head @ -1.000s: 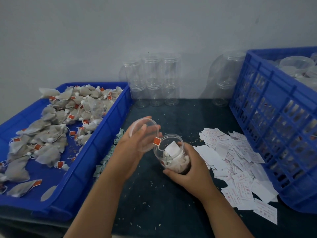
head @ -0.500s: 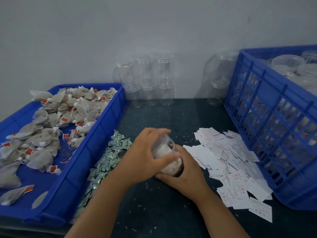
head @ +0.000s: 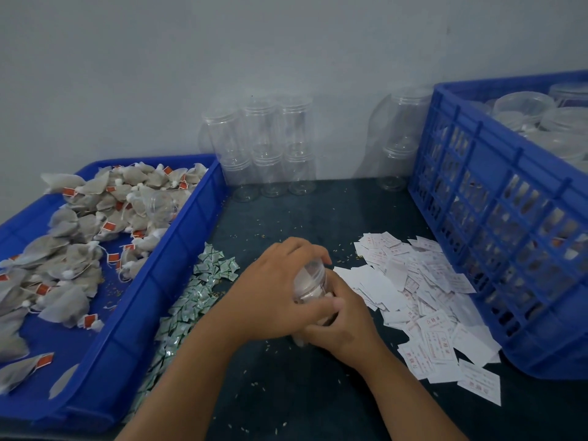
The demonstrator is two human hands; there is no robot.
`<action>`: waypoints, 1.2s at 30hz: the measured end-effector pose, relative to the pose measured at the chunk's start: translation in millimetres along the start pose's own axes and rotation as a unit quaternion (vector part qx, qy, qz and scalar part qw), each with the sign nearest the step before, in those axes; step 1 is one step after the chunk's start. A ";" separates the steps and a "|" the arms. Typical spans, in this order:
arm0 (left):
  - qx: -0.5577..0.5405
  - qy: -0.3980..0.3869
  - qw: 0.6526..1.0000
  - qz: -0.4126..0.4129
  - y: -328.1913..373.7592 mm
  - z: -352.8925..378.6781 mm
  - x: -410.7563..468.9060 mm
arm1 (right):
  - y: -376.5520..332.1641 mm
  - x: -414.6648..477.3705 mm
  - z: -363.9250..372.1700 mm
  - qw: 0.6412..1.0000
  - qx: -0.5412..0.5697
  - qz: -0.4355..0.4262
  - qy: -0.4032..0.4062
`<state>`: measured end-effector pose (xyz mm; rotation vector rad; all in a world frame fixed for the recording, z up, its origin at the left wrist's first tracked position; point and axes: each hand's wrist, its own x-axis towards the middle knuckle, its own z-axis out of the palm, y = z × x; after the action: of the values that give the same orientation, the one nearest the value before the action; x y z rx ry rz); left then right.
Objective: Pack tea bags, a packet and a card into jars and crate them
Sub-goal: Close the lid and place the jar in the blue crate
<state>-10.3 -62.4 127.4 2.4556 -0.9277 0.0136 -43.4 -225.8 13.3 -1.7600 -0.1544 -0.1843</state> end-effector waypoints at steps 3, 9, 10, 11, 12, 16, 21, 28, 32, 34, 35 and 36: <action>-0.056 -0.012 0.998 0.027 -7.3 -2.6 1.9 | -3.9 0.5 -3.8 0.998 0.045 0.019 -0.040; -0.140 -0.030 0.987 0.071 -14.7 -5.8 -2.4 | -10.4 -1.4 -4.8 0.993 0.086 0.032 -0.071; -0.115 -0.045 0.991 0.055 -14.9 -9.5 -3.1 | -11.0 -1.6 -3.6 0.995 0.077 0.023 -0.062; -0.088 -0.067 0.993 0.032 -14.5 -14.0 -3.9 | -12.2 -1.7 -2.4 0.997 0.064 0.012 -0.050; -0.071 -0.091 0.993 0.007 -12.8 -18.5 -4.6 | -13.5 -2.0 -1.1 0.998 0.048 -0.003 -0.039; -0.061 -0.024 0.990 -0.122 7.7 -8.3 -0.1 | -11.6 -5.7 6.3 0.998 -0.047 -0.047 -0.010; 0.014 0.049 0.997 -0.062 13.4 12.7 -2.2 | -7.9 -6.9 1.5 0.999 -0.012 0.003 -0.041; -0.131 0.049 0.989 0.040 -7.3 4.9 -11.7 | -8.9 -4.6 2.7 0.998 0.001 -0.003 -0.061; -0.022 0.042 0.991 -0.124 1.3 11.7 -12.7 | -8.4 -7.3 7.5 0.998 -0.035 -0.045 -0.011; -0.034 0.062 0.981 -0.182 12.1 20.2 -9.7 | -8.0 -7.6 9.5 0.995 -0.080 -0.055 -0.004; -0.021 0.089 0.978 -0.189 17.0 24.2 -7.9 | -6.7 -7.4 9.3 0.995 -0.088 -0.056 -0.005; -0.006 0.118 0.976 -0.185 20.6 26.6 -6.6 | -5.3 -7.5 8.4 0.995 -0.085 -0.049 -0.008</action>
<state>-32.6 -83.8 112.4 2.5093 -0.3617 0.1665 -51.5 -216.6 15.2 -1.9251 -0.2439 -0.2609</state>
